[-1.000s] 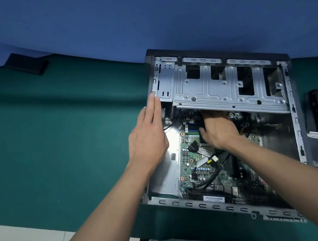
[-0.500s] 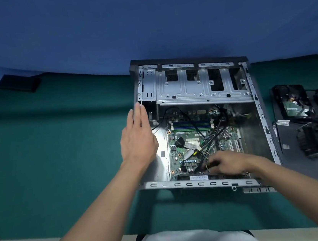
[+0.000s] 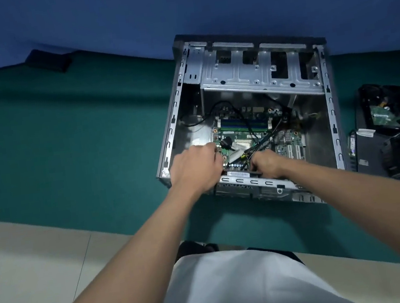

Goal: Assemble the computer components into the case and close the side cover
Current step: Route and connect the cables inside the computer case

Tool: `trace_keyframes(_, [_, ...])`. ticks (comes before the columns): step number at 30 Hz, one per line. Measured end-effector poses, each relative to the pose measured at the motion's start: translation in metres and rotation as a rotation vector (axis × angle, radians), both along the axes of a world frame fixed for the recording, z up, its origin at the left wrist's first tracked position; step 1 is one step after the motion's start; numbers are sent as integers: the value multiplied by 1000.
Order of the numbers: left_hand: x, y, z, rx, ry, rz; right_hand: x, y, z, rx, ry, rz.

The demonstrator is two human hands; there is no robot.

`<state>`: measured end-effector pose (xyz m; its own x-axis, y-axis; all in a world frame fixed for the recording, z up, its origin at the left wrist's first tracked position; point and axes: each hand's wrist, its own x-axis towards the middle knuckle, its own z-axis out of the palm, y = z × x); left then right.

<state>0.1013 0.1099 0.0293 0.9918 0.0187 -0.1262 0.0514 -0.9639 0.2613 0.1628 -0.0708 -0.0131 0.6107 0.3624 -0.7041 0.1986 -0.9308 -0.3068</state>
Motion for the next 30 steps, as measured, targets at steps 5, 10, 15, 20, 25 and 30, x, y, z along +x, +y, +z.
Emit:
trace_keyframes(5, [0, -5, 2, 27, 7, 49, 3, 2, 1, -9, 20, 18])
trace_keyframes(10, [3, -7, 0, 34, 4, 61, 8, -9, 11, 30, 149, 15])
trace_keyframes(15, [5, -6, 0, 21, 14, 51, 1, -4, 5, -1, 97, 65])
trace_keyframes(20, [4, -5, 0, 8, 14, 50, 1, -6, 6, 23, 77, 64])
trace_keyframes(25, [3, -2, 0, 1, 28, 48, 1, -8, 11, 9, 71, 93])
trace_keyframes(30, [7, 1, 1, -27, 106, 12, -1, -6, 10, -23, 97, 131])
